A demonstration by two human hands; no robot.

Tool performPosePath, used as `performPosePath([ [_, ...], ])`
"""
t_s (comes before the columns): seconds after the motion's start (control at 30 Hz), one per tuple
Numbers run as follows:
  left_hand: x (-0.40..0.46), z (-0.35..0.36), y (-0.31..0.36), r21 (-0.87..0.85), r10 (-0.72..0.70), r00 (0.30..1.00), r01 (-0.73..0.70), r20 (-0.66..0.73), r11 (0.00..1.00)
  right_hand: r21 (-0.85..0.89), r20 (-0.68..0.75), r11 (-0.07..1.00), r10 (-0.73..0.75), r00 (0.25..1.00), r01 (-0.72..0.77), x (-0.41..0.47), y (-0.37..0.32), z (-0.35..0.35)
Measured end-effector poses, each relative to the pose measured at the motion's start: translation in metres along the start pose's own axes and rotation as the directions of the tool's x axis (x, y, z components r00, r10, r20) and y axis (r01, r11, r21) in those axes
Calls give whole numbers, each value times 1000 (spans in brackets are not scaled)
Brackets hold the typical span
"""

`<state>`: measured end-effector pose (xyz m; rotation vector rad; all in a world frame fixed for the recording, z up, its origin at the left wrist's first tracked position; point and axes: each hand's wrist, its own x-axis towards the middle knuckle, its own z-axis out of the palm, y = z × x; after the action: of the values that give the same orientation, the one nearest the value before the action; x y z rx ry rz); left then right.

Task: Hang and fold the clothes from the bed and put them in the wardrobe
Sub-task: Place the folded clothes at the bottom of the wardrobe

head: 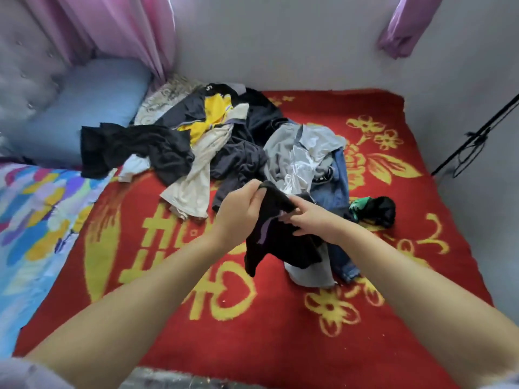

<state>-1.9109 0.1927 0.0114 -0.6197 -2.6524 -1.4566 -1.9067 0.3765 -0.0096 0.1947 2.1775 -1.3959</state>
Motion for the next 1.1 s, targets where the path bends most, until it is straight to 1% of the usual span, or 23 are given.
performPosePath([
  [0.07, -6, -30, 10, -5, 38, 999, -38, -26, 999, -217, -6, 972, -94, 996, 91, -9, -26, 17],
  [0.1, -8, -47, 13, 4, 73, 997, -73, -21, 997, -329, -7, 934, -152, 988, 141, -12, -40, 27],
  [0.17, -12, -79, 18, 48, 141, 990, -141, 5, 989, -556, -29, 805, -267, 963, 206, -16, -67, 47],
  [0.2, -13, -95, 20, 59, 164, 986, -165, 14, 985, -639, -48, 738, -318, 947, 215, -17, -80, 58],
  [0.23, -13, -111, 23, 56, 183, 983, -183, 5, 981, -683, -75, 696, -366, 927, 220, -20, -92, 68],
  [0.27, -13, -125, 24, 40, 197, 980, -196, -31, 980, -684, -117, 693, -413, 903, 228, -24, -104, 76],
  [0.33, -14, -150, 22, -30, 181, 976, -186, -118, 982, -545, -222, 784, -478, 850, 298, -32, -125, 84],
  [0.37, -16, -160, 18, -71, 163, 979, -172, -125, 983, -456, -278, 818, -505, 817, 351, -38, -137, 85],
  [0.4, -20, -168, 12, -117, 142, 987, -151, -81, 981, -387, -335, 831, -531, 779, 400, -44, -148, 84],
  [0.47, -30, -176, -1, -158, 127, 989, -115, 72, 981, -253, -450, 834, -550, 704, 491, -59, -171, 78],
  [0.53, -33, -178, -13, -156, 94, 984, -70, 155, 985, -80, -531, 808, -530, 661, 583, -75, -192, 68],
  [0.6, -28, -182, -22, -132, -60, 972, 92, 225, 987, 50, -573, 764, -506, 645, 644, -91, -205, 56],
  [0.63, -24, -184, -25, -85, -134, 946, 166, 294, 983, 106, -588, 737, -495, 640, 667, -99, -208, 50],
  [0.67, -20, -184, -30, -11, -178, 910, 197, 375, 980, 157, -604, 710, -481, 635, 687, -106, -210, 45],
  [0.7, -20, -183, -31, 67, -190, 876, 179, 444, 982, 203, -623, 683, -462, 631, 701, -112, -209, 40],
  [0.73, -22, -180, -31, 132, -195, 854, 149, 483, 980, 245, -644, 659, -438, 627, 711, -117, -207, 36],
  [0.77, -25, -174, -31, 153, -177, 844, 114, 506, 982, 283, -662, 637, -411, 627, 717, -121, -204, 32],
  [0.8, -29, -165, -29, 127, -124, 853, 69, 506, 990, 326, -673, 614, -383, 633, 719, -124, -201, 29],
  [0.87, -33, -146, -25, 63, 0, 905, -30, 426, 998, 406, -679, 571, -334, 654, 714, -130, -196, 21],
  [0.93, -27, -135, -24, 6, 19, 958, -21, 287, 1000, 437, -698, 557, -284, 657, 706, -135, -187, 11],
  [1.0, -14, -138, -17, -204, -60, 994, 79, 94, 976, 430, -737, 568, -229, 636, 702, -139, -174, -4],
  [1.03, -6, -143, -11, -328, -114, 994, 106, -4, 939, 425, -750, 587, -199, 631, 689, -140, -166, -13],
  [1.1, 11, -156, -2, -522, -225, 965, 124, -134, 844, 451, -747, 627, -124, 653, 635, -140, -149, -31],
])
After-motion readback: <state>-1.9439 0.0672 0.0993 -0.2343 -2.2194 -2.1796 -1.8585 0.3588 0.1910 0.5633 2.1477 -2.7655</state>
